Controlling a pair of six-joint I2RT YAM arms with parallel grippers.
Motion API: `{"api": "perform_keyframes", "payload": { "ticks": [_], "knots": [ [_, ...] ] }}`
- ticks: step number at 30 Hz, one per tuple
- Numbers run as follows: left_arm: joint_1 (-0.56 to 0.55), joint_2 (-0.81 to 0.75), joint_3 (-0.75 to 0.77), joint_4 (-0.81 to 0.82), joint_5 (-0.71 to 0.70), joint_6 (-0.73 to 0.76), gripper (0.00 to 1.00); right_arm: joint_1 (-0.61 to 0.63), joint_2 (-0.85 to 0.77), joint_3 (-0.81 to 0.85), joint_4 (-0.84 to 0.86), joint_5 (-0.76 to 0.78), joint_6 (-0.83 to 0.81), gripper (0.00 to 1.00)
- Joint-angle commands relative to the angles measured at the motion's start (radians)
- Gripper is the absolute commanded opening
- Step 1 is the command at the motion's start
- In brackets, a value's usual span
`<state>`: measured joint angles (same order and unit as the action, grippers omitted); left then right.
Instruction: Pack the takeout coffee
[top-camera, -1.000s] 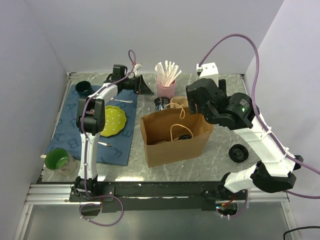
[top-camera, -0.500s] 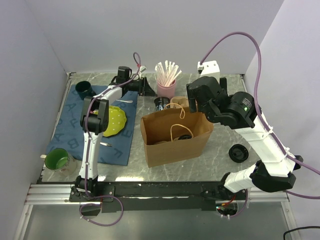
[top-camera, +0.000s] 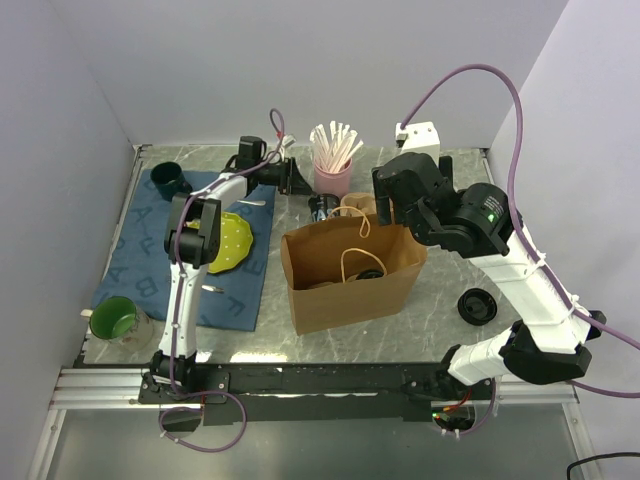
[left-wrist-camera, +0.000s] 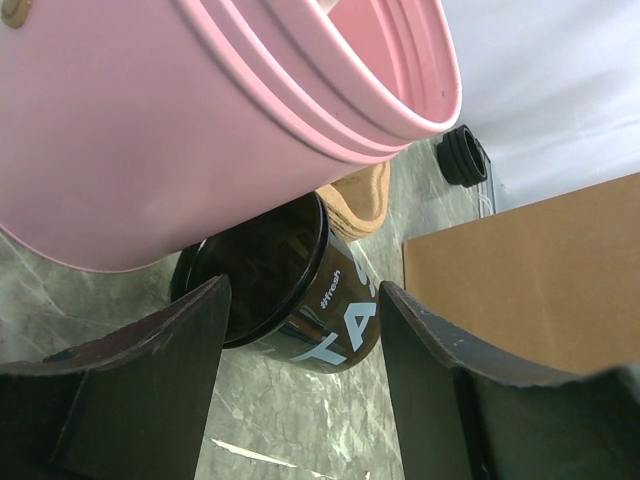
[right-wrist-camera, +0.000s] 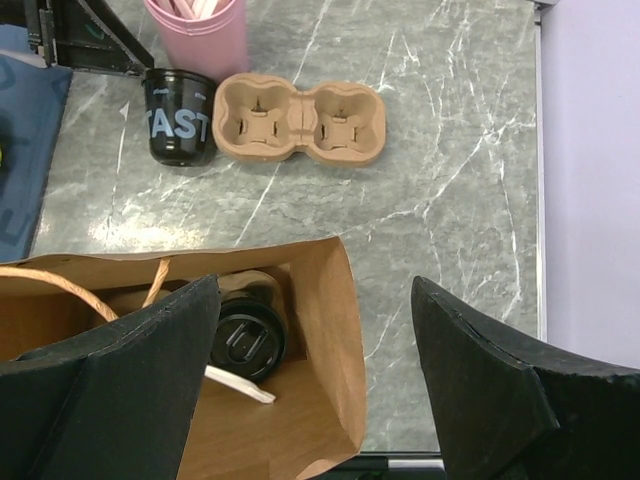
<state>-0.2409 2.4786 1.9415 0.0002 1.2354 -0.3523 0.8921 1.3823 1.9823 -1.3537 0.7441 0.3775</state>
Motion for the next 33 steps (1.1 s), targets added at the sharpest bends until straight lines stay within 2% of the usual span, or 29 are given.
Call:
{"api": "perform_keyframes", "payload": {
  "ticks": [1,10,19,26,33],
  "knots": [
    [-0.012,0.009,0.022,0.037,0.065,0.033,0.66,-0.005,-0.011,0.01,-0.071,0.003,0.02,0.84],
    [-0.017,-0.009,0.019,-0.075,0.055,0.125,0.57,-0.005,-0.012,0.006,-0.064,0.005,-0.003,0.84],
    [-0.015,-0.05,-0.004,-0.143,0.047,0.183,0.36,-0.007,-0.028,-0.028,-0.041,-0.011,-0.032,0.84],
    [-0.012,-0.076,0.004,-0.189,0.026,0.199,0.12,-0.005,-0.06,-0.063,-0.022,-0.011,-0.048,0.85],
    [-0.011,-0.178,-0.013,-0.262,-0.047,0.225,0.01,-0.007,-0.098,-0.099,0.014,0.0,-0.077,0.85]
  ]
}}
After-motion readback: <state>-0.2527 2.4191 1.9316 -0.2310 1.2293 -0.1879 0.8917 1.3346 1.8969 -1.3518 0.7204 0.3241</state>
